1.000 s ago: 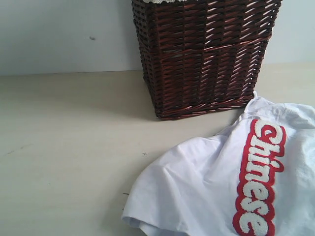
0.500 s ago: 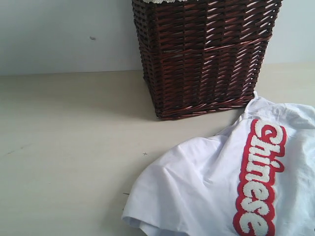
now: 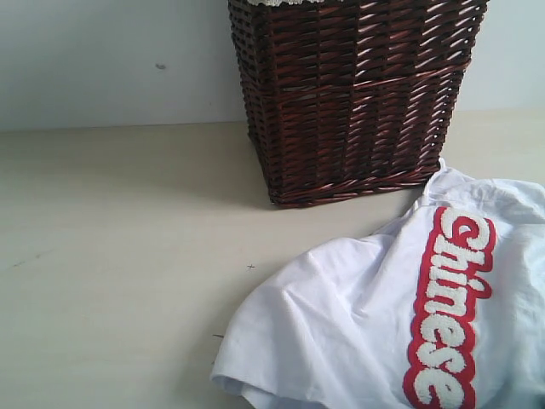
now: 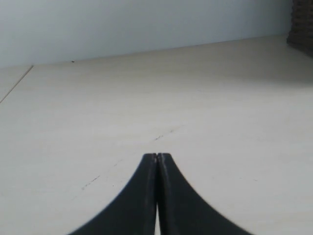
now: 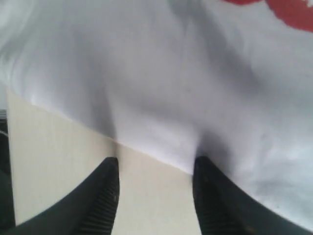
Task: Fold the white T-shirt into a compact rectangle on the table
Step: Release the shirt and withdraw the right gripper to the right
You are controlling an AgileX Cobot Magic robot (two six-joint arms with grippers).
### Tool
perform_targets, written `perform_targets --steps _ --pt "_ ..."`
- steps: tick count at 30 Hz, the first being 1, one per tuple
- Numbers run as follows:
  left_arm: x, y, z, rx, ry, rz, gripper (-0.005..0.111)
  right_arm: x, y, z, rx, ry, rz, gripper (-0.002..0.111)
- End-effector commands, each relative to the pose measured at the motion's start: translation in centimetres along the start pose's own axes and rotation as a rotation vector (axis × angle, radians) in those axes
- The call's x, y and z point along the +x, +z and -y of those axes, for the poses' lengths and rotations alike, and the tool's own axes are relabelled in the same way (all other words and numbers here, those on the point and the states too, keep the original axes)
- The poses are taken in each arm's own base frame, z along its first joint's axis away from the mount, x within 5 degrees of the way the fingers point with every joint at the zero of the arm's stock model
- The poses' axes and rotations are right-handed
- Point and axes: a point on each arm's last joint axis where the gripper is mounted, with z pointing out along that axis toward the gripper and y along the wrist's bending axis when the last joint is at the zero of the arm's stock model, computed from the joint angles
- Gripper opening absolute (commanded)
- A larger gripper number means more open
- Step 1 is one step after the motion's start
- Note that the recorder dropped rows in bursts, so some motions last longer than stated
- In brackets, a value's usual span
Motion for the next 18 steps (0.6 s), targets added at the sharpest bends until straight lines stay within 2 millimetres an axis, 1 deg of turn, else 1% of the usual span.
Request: perform_targets --steps 1,2,3,5,7,8,12,18 --pt "-0.1 -0.1 0.0 0.002 0.000 0.013 0.000 -0.6 0.2 0.7 0.078 0.097 0.082 0.043" --pt "-0.1 -0.1 0.0 0.002 0.000 0.013 0.000 -0.9 0.2 0.9 0.097 0.134 0.114 0.040" --pt "-0.1 -0.1 0.0 0.002 0.000 0.013 0.000 -1.1 0.1 1.1 0.114 0.167 0.142 0.034" --pt "-0.1 -0.1 0.0 0.002 0.000 0.013 0.000 -1.4 0.1 1.4 0.134 0.207 0.176 0.020" --pt "-0.1 -0.1 0.0 0.002 0.000 0.013 0.000 -1.4 0.0 1.4 0.137 0.214 0.182 0.005" --pt "-0.1 -0.1 0.0 0.002 0.000 0.013 0.000 -1.4 0.0 1.4 0.137 0.214 0.182 0.000" --pt "-0.1 -0.1 0.0 0.002 0.000 0.013 0.000 -1.7 -0.3 1.4 0.138 0.211 0.201 0.000" --pt "-0.1 -0.1 0.0 0.002 0.000 0.013 0.000 -3.1 -1.7 1.1 0.064 0.185 0.330 0.000"
